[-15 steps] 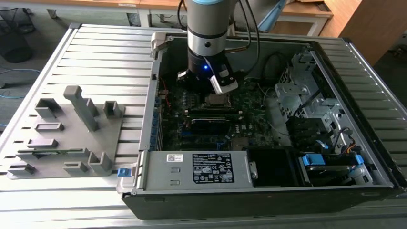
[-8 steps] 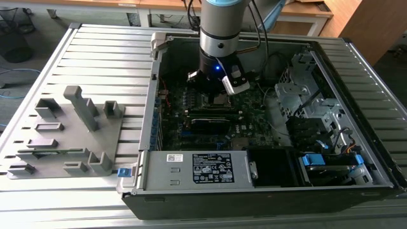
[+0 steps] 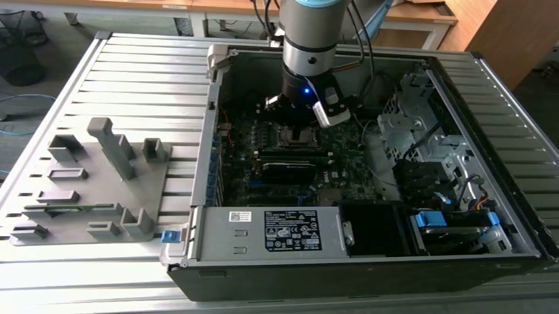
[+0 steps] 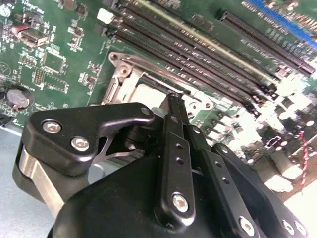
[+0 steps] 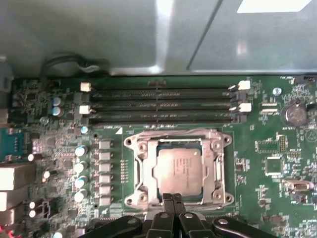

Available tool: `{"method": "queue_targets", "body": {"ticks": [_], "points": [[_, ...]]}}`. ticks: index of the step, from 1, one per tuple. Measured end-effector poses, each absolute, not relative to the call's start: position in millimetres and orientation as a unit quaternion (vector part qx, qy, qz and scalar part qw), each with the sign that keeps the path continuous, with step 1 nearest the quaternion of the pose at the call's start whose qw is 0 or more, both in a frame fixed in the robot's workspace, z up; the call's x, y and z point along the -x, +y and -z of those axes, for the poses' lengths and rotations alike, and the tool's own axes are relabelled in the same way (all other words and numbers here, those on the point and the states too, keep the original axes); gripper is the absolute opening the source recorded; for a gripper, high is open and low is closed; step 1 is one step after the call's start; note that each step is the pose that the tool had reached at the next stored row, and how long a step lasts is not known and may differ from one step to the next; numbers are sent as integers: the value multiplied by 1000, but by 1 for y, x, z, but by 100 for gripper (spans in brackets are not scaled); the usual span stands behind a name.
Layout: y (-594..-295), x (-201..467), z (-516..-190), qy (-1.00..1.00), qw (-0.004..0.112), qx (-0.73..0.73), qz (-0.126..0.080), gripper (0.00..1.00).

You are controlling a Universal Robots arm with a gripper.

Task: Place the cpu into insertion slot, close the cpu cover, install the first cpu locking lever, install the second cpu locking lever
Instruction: 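Install the second cpu locking lever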

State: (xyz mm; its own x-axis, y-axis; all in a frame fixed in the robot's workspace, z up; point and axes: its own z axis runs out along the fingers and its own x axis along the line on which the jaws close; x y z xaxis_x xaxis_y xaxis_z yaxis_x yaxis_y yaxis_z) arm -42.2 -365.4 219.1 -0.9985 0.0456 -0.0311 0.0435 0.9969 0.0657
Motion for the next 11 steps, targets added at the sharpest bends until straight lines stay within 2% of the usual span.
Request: {"method": "queue_targets", "body": {"ticks": [11], "points": [[-352, 34, -218, 999, 16, -22, -33, 11]]}}
